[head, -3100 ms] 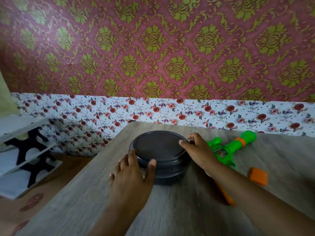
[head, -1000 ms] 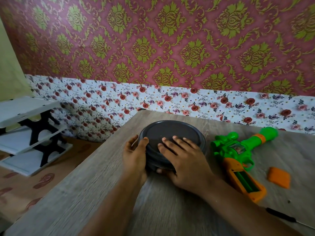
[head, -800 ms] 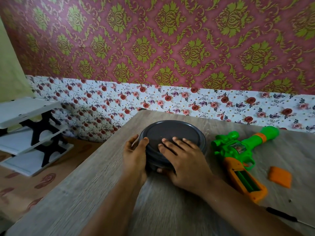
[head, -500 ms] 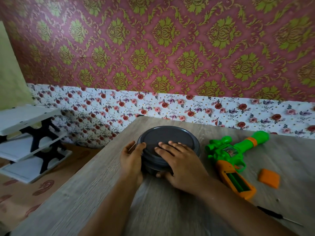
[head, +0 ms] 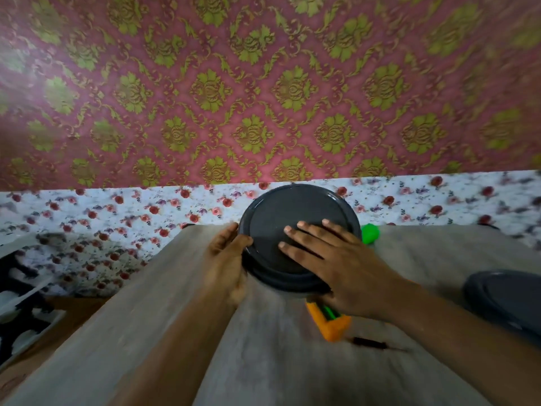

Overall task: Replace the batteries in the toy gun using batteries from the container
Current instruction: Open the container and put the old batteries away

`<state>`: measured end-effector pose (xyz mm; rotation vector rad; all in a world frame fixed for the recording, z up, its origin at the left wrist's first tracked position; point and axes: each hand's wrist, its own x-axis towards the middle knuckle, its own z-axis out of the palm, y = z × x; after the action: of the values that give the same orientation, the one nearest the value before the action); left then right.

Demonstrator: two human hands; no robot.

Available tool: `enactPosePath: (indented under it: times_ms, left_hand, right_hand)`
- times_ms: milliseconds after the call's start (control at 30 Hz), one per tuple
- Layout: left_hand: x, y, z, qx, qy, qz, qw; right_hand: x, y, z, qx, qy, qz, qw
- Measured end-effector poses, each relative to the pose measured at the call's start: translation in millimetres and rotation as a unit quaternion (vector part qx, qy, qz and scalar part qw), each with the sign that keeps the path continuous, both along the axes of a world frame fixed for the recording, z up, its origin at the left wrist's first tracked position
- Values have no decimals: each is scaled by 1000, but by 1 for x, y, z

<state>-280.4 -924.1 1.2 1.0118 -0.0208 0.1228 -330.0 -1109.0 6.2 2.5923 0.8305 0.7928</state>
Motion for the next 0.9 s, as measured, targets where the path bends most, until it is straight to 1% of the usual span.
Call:
enactPosePath:
  times_ms: [100,200,300,367,400,500,567,667,767,900]
  left_hand:
    - [6,-63,13,11,2,-45,999]
    - [12,-124,20,22,17,-83,996]
    - [21,-185,19,57,62,-112,990]
    - [29,-225,18,90,81,-129,984]
    - [33,-243,16,108,83,-135,981]
    - [53,-292,5,149,85,-159,972]
    - [65,-314,-7,167,86,-178,966]
    - [77,-337,-24,175,75,-187,964]
    - [87,-352,-38,185,65,-175,965]
    - [98,-364,-48,169,92,-143,971]
  right_hand:
    - [-12,-60,11,8,-14,-71,997]
    - [-19,-116,19,5,1,-142,990]
    - [-22,-172,28,51,62,-169,982]
    - [-18,-210,31,77,149,-220,961]
    - [-15,-226,31,100,173,-230,953]
    - [-6,-270,25,166,206,-245,933]
    - [1,-292,17,169,213,-253,929]
    - [15,-323,1,167,199,-256,931]
    - [29,-342,-20,174,197,-257,930]
    - [42,-347,-41,175,211,-255,927]
